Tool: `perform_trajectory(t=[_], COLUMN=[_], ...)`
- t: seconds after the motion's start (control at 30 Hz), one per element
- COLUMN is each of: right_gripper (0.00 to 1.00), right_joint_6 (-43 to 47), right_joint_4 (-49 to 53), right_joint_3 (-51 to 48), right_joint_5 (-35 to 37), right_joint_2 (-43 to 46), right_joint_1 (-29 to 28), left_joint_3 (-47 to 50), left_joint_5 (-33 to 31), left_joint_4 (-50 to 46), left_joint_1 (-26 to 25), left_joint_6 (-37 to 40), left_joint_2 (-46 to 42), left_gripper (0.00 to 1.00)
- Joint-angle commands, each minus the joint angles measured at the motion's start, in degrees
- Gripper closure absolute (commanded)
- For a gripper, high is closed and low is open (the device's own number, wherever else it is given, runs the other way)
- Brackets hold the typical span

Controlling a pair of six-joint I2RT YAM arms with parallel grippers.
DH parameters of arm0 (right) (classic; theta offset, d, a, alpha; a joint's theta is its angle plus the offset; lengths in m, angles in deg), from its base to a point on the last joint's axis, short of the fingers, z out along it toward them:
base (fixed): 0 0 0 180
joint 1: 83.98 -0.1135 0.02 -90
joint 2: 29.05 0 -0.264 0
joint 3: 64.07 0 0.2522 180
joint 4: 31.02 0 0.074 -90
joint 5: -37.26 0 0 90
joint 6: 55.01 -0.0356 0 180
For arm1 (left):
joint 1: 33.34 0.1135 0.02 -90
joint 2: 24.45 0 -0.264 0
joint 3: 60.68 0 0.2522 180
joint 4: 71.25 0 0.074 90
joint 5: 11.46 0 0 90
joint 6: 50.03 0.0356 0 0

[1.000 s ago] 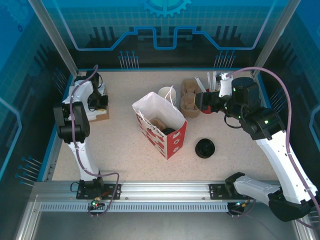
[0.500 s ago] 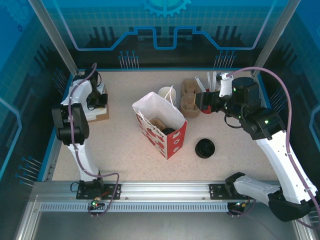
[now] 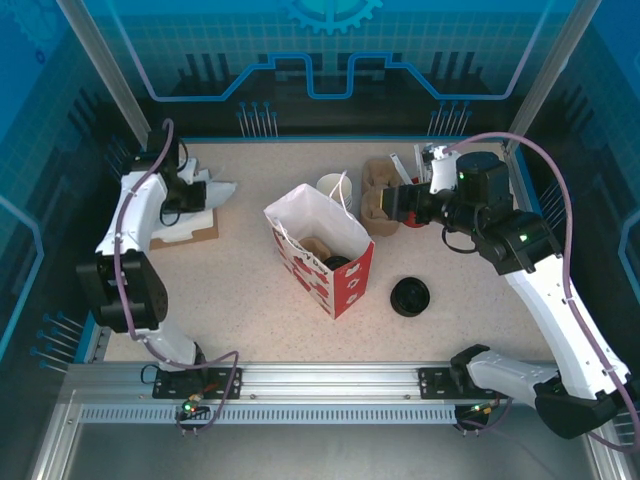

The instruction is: Pack the takeout coffee

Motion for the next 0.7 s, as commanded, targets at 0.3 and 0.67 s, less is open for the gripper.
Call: perform_trajectory(t=[0.3, 0.67], right_gripper=[0.18, 0.18], right_joint_6=[-0.5, -0.1], right_joint_4=[0.4, 0.4], right_joint_3=[0.0, -1.2], right_joint_5=[-0.3, 0.5], right_joint_2=[0.0, 0.4], right_joint_1=[0.6, 0.6], left_joint_3=[5.2, 29.6], left_joint_5=[11.1, 27.9], left_joint_4=[2.5, 25.1], left_joint_1=[2.8, 18.1], left_joint_6=[-8.6, -35.2], left_joint_2=[-4.8, -18.1], left_gripper=[0.27, 0.11])
